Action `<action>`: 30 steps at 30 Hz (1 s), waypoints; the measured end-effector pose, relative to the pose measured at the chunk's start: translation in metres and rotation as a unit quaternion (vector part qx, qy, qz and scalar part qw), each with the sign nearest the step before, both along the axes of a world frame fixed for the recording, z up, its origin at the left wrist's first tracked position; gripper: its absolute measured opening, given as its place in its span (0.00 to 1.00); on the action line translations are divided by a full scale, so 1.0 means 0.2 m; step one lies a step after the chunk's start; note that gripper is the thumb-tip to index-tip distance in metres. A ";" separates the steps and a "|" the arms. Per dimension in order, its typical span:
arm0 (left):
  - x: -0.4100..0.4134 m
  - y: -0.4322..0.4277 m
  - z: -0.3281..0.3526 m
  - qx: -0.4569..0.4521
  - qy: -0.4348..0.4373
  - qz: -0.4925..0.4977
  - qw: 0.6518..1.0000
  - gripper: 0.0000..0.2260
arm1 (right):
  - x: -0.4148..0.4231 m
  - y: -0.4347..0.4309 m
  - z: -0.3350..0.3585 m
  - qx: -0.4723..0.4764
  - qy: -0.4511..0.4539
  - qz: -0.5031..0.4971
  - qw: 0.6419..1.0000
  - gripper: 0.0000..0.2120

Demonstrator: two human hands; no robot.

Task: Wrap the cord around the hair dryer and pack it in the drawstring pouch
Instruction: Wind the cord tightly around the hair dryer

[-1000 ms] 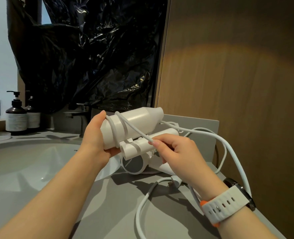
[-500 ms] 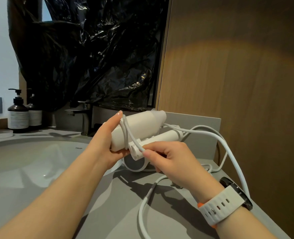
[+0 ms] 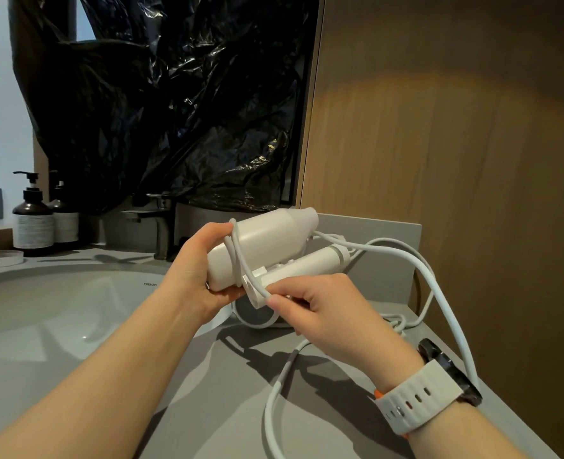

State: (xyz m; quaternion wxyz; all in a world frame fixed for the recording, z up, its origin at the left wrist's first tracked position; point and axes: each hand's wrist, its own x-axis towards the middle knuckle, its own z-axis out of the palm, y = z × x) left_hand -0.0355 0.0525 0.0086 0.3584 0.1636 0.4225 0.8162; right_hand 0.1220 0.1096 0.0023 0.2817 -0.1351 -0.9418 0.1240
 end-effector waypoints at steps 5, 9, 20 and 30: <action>0.00 0.00 0.00 0.000 -0.011 -0.015 1.000 0.26 | 0.00 0.04 -0.01 0.035 0.013 -0.043 0.998 0.11; 0.01 -0.01 0.01 -0.012 0.019 -0.024 0.999 0.13 | -0.01 0.04 -0.02 0.068 0.002 -0.032 0.997 0.13; -0.03 -0.03 0.02 0.023 0.034 -0.006 0.999 0.09 | 0.09 0.18 0.05 0.281 0.279 -0.201 0.896 0.13; -0.07 -0.06 0.03 0.074 0.060 0.010 0.995 0.03 | 0.23 0.35 0.07 -0.051 0.224 -0.331 0.915 0.17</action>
